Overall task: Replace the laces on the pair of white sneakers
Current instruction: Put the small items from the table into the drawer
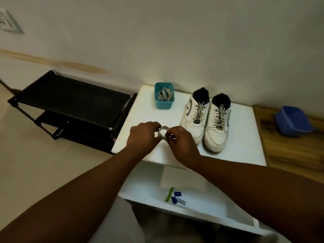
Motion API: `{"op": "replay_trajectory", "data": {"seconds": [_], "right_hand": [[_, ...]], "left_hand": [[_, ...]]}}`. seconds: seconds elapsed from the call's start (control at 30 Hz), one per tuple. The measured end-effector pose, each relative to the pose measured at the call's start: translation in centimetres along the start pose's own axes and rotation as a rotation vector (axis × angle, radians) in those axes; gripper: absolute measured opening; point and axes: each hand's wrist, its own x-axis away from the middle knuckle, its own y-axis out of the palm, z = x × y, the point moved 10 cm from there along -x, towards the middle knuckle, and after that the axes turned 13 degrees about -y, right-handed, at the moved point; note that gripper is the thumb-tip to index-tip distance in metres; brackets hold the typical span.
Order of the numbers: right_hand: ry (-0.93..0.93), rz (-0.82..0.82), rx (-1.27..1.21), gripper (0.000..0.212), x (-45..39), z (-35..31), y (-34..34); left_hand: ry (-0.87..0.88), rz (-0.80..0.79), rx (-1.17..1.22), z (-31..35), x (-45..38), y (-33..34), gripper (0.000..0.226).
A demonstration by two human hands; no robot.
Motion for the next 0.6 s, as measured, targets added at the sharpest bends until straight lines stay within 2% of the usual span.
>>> {"op": "replay_trajectory", "data": {"seconds": [0.17, 0.33, 0.4, 0.5, 0.6], "right_hand": [[-0.02, -0.069, 0.035, 0.014, 9.4, 0.6, -4.6], [-0.028, -0.285, 0.02, 0.014, 16.3, 1.7, -4.9], [-0.043, -0.415, 0.031, 0.009, 17.8, 2.7, -3.3], [0.013, -0.527, 0.069, 0.006, 18.8, 5.6, -0.2], [0.111, -0.589, 0.134, 0.012, 18.9, 9.0, 3.3]], "left_hand": [[0.257, 0.024, -0.324, 6.7, 7.9, 2.6, 0.035], [0.505, -0.038, -0.523, 10.2, 14.7, 6.8, 0.033], [0.499, -0.146, -0.527, 9.7, 15.7, 9.0, 0.034], [0.387, -0.297, -0.501, 7.3, 14.1, 12.3, 0.039], [0.258, -0.446, -0.575, 3.5, 11.5, 15.8, 0.058]]}}
